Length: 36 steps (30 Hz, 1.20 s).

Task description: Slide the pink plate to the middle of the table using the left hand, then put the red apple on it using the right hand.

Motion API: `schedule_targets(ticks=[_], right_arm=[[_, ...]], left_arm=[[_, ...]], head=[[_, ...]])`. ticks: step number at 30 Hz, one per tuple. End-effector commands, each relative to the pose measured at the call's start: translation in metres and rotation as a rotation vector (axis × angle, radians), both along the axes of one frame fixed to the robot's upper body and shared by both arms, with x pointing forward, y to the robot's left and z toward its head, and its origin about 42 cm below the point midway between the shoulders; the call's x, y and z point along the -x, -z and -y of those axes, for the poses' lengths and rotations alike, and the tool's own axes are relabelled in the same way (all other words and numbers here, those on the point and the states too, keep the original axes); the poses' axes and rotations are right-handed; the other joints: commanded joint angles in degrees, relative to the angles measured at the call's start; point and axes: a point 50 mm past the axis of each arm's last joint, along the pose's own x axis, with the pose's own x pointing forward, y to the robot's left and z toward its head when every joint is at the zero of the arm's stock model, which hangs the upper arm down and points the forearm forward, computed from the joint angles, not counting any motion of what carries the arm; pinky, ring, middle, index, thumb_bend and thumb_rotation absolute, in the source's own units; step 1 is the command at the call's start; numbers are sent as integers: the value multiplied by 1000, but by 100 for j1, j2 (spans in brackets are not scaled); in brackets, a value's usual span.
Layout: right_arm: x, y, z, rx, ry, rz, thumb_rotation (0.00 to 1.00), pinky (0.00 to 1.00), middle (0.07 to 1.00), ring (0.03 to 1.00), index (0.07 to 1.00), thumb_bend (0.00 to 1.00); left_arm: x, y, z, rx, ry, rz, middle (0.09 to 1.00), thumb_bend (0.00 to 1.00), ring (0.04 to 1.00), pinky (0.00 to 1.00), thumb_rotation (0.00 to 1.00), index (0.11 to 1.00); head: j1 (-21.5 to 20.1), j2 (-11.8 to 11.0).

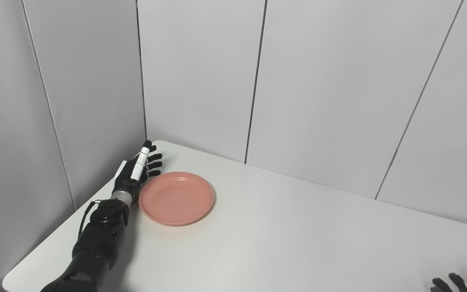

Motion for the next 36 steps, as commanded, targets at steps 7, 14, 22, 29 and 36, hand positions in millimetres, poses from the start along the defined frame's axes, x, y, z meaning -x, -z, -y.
schedule_targets(ticks=[7, 14, 22, 29, 36], right_arm=[[6, -2, -6, -8, 8, -21, 945, 881, 874, 914, 946, 763], [8, -8, -8, -2, 7, -17, 955, 887, 883, 914, 959, 746], [9, -12, -11, -2, 6, -11, 969, 897, 887, 924, 967, 713], [8, -12, -15, -7, 3, -13, 956, 932, 899, 944, 987, 734], [4, -7, -19, -12, -5, -8, 923, 917, 889, 930, 976, 788]], left_arm=[[-3, -23, 42, 26, 99, 66, 808, 824, 794, 783, 937, 828], [2, -10, 68, 24, 144, 46, 794, 814, 791, 752, 953, 817], [7, 0, 93, 48, 214, 35, 805, 880, 796, 761, 941, 819], [11, 0, 125, 106, 313, 43, 834, 817, 828, 815, 958, 844], [22, 9, 167, 72, 370, 6, 789, 802, 774, 717, 961, 812]], head=[[-41, 94], [-106, 181], [-203, 226], [-373, 285], [-621, 372]])
